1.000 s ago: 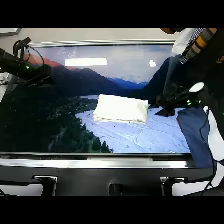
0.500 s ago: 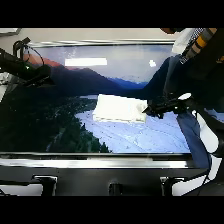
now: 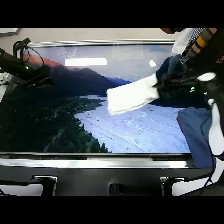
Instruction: Fold the clothes and pants, and hang the long-sleeved shirts on hangers.
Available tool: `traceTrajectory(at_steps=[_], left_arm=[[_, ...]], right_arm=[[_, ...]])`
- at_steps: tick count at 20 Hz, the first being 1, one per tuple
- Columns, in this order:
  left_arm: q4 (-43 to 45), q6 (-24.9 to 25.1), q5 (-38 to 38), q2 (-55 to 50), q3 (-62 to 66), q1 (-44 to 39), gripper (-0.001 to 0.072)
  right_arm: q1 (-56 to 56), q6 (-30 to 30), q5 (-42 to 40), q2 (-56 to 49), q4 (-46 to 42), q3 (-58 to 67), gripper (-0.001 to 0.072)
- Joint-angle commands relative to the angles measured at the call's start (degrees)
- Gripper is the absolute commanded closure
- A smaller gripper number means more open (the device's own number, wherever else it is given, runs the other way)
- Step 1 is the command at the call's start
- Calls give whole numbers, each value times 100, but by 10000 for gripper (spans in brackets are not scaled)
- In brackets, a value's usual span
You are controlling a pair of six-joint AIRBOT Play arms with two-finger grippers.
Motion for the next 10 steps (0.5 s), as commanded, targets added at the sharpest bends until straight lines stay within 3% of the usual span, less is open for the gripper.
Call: traceTrajectory(at_steps=[1, 5, 10], left_arm=[[2, 0, -66, 4, 0, 4, 690], [0, 0, -179, 4, 0, 4, 690], [2, 2, -232, 4, 0, 4, 690]], right_arm=[[-522, 1119, -94, 369, -846, 568, 686], [-1119, 2179, -81, 994, -1810, 581, 686], [-1580, 3027, -17, 1646, -2393, 581, 687]])
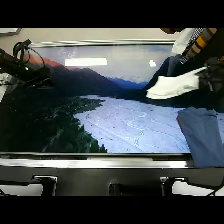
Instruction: Fold the clothes and pants, and hang the long-sleeved shirts on hangers.
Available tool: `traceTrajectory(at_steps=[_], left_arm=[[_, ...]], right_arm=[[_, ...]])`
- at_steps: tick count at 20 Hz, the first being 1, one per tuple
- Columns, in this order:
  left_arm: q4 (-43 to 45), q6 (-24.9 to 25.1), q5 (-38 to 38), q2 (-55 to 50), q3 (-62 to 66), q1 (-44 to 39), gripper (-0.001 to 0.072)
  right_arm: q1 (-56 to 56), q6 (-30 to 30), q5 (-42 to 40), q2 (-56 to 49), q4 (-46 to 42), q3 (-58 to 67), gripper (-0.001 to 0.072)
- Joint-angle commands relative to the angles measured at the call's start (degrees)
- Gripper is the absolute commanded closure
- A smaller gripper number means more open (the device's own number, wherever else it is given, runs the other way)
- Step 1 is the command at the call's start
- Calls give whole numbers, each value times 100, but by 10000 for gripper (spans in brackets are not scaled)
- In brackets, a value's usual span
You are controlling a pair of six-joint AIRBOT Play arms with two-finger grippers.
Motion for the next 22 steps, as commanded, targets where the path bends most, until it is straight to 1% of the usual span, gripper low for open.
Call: traceTrajectory(at_steps=[1, 4, 6, 8, 10, 13, 15, 17, 19, 20, 22], left_arm=[[0, 2, -90, 4, -2, 4, 690], [0, 4, -192, 4, -2, 4, 690], [0, 7, -249, 4, -2, 4, 690], [0, 9, -278, 4, -2, 4, 690], [0, 109, -278, 4, -2, 4, 690], [0, 155, -278, 4, -2, 4, 690], [2, 155, -275, 4, -2, 4, 690], [26, 175, -275, 4, -2, 4, 690], [87, 177, -275, 4, -2, 4, 689], [87, 179, -278, 4, -2, 4, 690], [87, 269, -275, 4, -2, 4, 690]], right_arm=[[-269, 997, 96, 483, -885, 24, 687], [-267, 1989, 291, 883, -1919, 24, 687], [-267, 2483, 293, 1158, -2450, 24, 687], [-267, 2778, 415, 1386, -2800, 24, 687], [-267, 2905, 643, 1547, -3071, 24, 687], [-267, 2949, 994, 1729, -3429, 24, 687], [-267, 2944, 1456, 1762, -3578, 24, 685], [-267, 2750, 1954, 1759, -3751, -37, 686], [-267, 2273, 2396, 1762, -4054, -234, 686], [-267, 1928, 2618, 1770, -4240, -422, 686], [-267, 1502, 2850, 1902, -4636, -1027, 686]])
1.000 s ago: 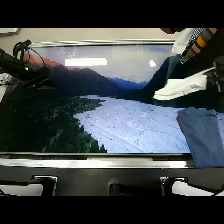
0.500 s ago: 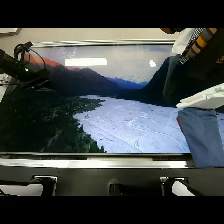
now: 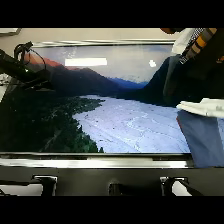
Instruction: Fold the clothes and pants, and hang the long-sleeved shirts on hangers.
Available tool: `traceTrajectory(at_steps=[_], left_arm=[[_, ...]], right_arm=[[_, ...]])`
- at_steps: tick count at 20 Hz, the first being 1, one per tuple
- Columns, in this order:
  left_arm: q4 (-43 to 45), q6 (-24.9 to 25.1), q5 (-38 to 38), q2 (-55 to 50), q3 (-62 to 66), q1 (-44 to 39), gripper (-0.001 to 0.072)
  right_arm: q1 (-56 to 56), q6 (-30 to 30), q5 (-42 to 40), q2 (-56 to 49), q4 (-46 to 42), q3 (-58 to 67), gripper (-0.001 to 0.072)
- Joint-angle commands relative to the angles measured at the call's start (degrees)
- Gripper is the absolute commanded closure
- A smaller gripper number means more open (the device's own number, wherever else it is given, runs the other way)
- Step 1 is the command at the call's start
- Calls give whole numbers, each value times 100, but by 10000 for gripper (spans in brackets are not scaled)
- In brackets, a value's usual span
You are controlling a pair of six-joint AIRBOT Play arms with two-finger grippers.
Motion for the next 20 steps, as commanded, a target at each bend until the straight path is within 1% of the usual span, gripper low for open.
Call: traceTrajectory(at_steps=[1, 3, 5, 8, 14, 20], left_arm=[[31, 127, 2, 2, 0, 4, 690], [136, 136, 0, 2, 0, 4, 690], [155, 136, 2, -2, 0, 4, 690], [157, 136, 4, -2, 0, 4, 690], [157, 136, 2, -2, 0, 4, 690], [157, 136, 2, -2, 0, 4, 690]], right_arm=[[-4, -667, 612, 258, -852, -964, 686], [-4, -603, 527, 581, -1189, -1773, 685], [-4, -372, 361, 876, -1482, -2546, 684], [-4, -238, 133, 1078, -1589, -3185, 684], [-4, -203, 149, 1095, -2020, -3600, 684], [-4, -223, 295, 1095, -2015, -3622, 678]])
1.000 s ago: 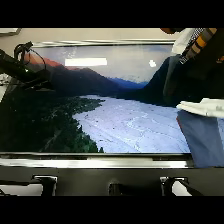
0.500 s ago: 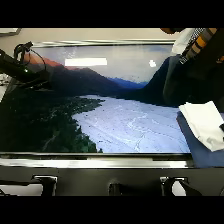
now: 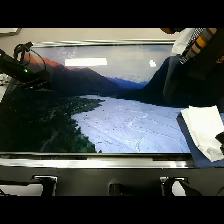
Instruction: Fold the clothes and pants, and hang the long-sleeved shirts on hangers.
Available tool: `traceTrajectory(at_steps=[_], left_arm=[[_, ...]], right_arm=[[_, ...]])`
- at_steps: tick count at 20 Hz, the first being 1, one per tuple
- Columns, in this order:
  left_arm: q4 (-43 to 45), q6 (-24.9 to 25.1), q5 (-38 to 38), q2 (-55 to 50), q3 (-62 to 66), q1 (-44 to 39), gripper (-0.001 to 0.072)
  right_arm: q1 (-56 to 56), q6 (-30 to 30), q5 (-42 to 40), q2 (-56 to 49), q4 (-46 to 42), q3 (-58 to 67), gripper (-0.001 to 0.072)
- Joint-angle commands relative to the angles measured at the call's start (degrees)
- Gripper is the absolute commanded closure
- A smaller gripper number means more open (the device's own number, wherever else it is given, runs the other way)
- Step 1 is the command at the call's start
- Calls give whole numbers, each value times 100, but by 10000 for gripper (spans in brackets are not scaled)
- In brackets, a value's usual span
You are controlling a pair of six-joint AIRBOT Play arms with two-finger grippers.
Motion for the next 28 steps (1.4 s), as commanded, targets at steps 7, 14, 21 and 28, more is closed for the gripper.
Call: traceTrajectory(at_steps=[7, 14, 21, 28], left_arm=[[20, -26, -17, -2, -2, -4, 688], [20, 640, 437, 164, -195, -164, 690], [44, 796, 1569, 1344, -2262, -461, 689], [297, 780, 1670, 1362, -2610, -459, 688]], right_arm=[[-2, -675, 138, 20, 48, 9, 315], [811, -2973, -1838, 319, 4640, 247, 684], [3980, -2953, -2712, 321, 3862, 247, 684], [4321, -2933, -2638, 321, 3615, 247, 683]])
